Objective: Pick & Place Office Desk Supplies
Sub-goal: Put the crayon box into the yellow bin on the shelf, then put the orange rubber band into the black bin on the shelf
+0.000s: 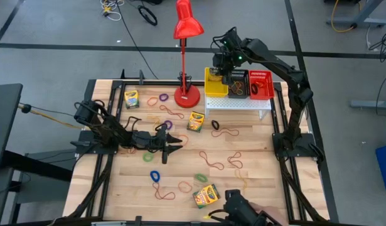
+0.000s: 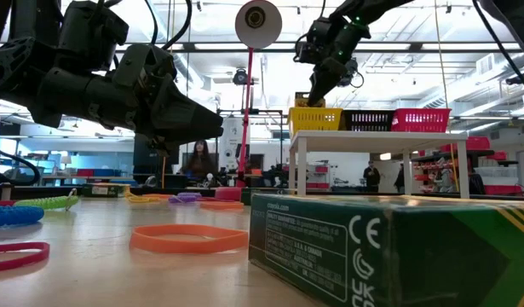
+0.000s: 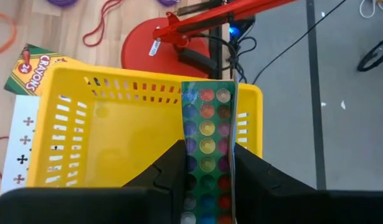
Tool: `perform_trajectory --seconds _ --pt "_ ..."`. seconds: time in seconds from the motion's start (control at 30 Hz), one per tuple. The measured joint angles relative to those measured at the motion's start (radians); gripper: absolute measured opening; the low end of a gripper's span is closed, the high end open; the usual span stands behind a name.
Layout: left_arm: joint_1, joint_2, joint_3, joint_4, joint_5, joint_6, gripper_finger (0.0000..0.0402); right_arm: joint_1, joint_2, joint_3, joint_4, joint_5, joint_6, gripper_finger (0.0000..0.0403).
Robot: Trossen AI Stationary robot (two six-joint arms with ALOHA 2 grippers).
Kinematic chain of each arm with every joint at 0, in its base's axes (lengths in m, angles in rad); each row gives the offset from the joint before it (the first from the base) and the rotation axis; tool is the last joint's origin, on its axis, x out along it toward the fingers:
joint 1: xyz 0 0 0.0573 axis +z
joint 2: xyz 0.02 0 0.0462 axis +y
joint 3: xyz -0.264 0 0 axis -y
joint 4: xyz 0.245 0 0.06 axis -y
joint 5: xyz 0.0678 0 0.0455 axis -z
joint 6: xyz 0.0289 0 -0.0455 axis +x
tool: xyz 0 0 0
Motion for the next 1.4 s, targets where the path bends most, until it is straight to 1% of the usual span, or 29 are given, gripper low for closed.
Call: perform_trajectory --seconds 0.17,0.23,0.33,0.47,0.6,0.73,0.9,1.13,1.23,1.3,1.33,1.4 --pt "0.000 0.000 0.000 0.000 0.002 -0.004 0.0140 0.000 0.000 0.000 0.001 0.006 0.003 0.0102" --pt "0.000 0.000 0.000 0.000 0.002 -0.006 0.0140 0.000 0.000 0.000 0.003 0.006 0.009 0.0108" --pt "0.000 0.000 0.000 0.000 0.003 -0.007 0.0140 0.001 0.000 0.000 0.011 0.014 0.017 0.0129" --pt "0.000 0.000 0.000 0.000 0.003 -0.007 0.0140 0.011 0.000 0.000 0.043 0.050 0.018 0.0160" --pt "0.000 0.000 0.000 0.000 0.003 -0.007 0.0140 0.022 0.000 0.000 0.056 0.071 0.018 0.0180" --pt "0.000 0.000 0.000 0.000 0.003 -0.008 0.0140 0.027 0.000 0.000 0.068 0.073 0.019 0.0190" --pt "0.000 0.000 0.000 0.000 0.003 -0.008 0.0140 0.033 0.000 0.001 0.087 0.122 0.048 0.0197" --pt "0.000 0.000 0.002 -0.001 0.003 -0.019 0.0140 0.064 -0.023 0.002 0.147 0.147 0.082 0.0211" --pt "0.000 0.000 0.003 -0.001 0.003 -0.015 0.0140 0.088 -0.044 0.002 0.154 0.185 0.083 0.0213" --pt "0.000 0.000 0.005 0.000 0.003 -0.007 0.0140 0.108 -0.065 0.002 0.146 0.239 0.119 0.0206" --pt "0.000 0.000 0.008 -0.003 0.003 -0.007 0.0140 0.118 -0.077 0.002 0.133 0.250 0.153 0.0199" --pt "0.001 0.000 0.022 -0.012 0.003 -0.007 0.0140 0.136 -0.109 -0.014 0.119 0.213 0.228 0.0171"
